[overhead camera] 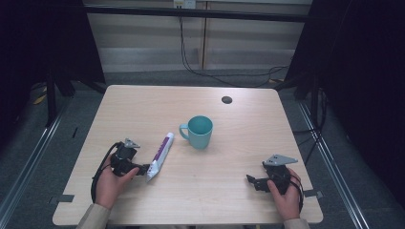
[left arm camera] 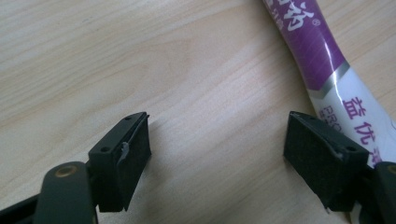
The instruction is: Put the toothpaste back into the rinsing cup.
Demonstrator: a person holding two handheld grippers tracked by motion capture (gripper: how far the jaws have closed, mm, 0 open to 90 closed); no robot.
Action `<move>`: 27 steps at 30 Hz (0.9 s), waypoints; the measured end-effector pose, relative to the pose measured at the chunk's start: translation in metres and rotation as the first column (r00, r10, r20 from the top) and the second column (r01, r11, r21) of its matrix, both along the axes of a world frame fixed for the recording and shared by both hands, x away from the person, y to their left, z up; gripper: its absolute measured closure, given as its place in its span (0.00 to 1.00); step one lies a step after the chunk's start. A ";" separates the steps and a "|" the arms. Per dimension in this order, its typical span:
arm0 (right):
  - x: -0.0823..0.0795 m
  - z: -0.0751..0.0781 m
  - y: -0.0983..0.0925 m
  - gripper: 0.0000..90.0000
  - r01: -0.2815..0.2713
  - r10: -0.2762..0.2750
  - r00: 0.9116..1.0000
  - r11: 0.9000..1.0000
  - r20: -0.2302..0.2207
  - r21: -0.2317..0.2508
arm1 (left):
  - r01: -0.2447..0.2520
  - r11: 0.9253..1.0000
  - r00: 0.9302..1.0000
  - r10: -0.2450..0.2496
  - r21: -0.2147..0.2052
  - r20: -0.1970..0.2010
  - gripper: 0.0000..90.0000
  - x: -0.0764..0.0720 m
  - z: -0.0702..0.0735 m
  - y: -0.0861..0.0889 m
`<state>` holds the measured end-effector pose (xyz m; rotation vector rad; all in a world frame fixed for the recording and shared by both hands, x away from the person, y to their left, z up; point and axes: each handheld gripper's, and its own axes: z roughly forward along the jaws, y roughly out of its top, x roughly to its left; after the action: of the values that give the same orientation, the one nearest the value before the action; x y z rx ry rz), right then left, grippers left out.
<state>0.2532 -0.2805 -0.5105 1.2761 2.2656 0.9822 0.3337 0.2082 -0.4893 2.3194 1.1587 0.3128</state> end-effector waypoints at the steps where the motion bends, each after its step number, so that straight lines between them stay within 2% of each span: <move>1: 0.000 0.000 0.000 0.14 0.000 0.000 1.000 1.000 -0.002 0.000 | 0.006 1.000 1.000 -0.006 0.013 -0.016 0.26 0.001 0.002 0.001; 2: 0.000 0.000 0.000 0.14 0.000 0.000 1.000 1.000 -0.002 0.000 | 0.006 1.000 1.000 -0.006 0.013 -0.016 0.29 0.001 0.002 0.001; 4: 0.001 0.000 0.000 0.14 -0.001 0.001 1.000 1.000 -0.004 -0.001 | -0.006 1.000 0.999 0.006 0.009 -0.053 0.32 0.003 0.006 0.003; 5: 0.001 0.000 0.000 0.14 -0.003 0.003 1.000 1.000 -0.003 -0.001 | -0.019 1.000 0.996 0.017 -0.018 -0.092 0.34 0.005 0.009 0.005; 6: 0.001 0.000 0.000 0.14 -0.002 0.002 1.000 1.000 -0.004 -0.002 | -0.029 0.999 0.994 0.026 -0.029 -0.103 0.35 0.007 0.012 0.006; 9: 0.001 0.000 0.000 0.14 -0.002 0.002 1.000 1.000 -0.005 -0.002 | -0.050 0.998 0.992 0.046 -0.028 -0.120 0.35 0.013 0.024 0.006; 11: 0.002 0.000 0.000 0.13 -0.005 0.005 1.000 1.000 -0.002 -0.003 | -0.054 0.998 0.992 0.050 -0.031 -0.116 0.34 0.016 0.033 0.005; 13: 0.002 0.000 0.000 0.13 -0.005 0.005 1.000 1.000 -0.002 -0.004 | -0.054 0.998 0.990 0.048 -0.041 -0.132 0.32 0.018 0.043 0.000; 16: 0.002 0.000 0.001 0.13 -0.003 0.003 1.000 1.000 -0.005 -0.003 | -0.022 1.000 0.988 0.020 -0.014 -0.155 0.31 0.022 0.050 -0.012; 17: 0.002 0.000 0.001 0.13 -0.002 0.002 1.000 1.000 -0.005 -0.001 | -0.017 1.000 0.986 0.014 -0.017 -0.168 0.31 0.022 0.052 -0.021; 20: 0.003 0.000 0.001 0.13 -0.004 0.004 1.000 1.000 -0.004 -0.003 | 0.006 1.000 0.983 -0.011 -0.024 -0.184 0.32 0.023 0.053 -0.028; 21: 0.003 0.000 0.001 0.13 -0.002 0.002 1.000 1.000 -0.005 -0.002 | -0.003 1.000 0.982 -0.003 -0.028 -0.189 0.32 0.022 0.053 -0.032; 27: 0.003 0.000 0.001 0.13 -0.003 0.003 1.000 1.000 -0.003 -0.004 | 0.015 1.000 0.976 -0.018 -0.013 -0.217 0.35 0.019 0.045 -0.043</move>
<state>0.2561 -0.2797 -0.5106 1.2737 2.2710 0.9767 0.3528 0.1652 -0.4444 2.3982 1.2388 0.0465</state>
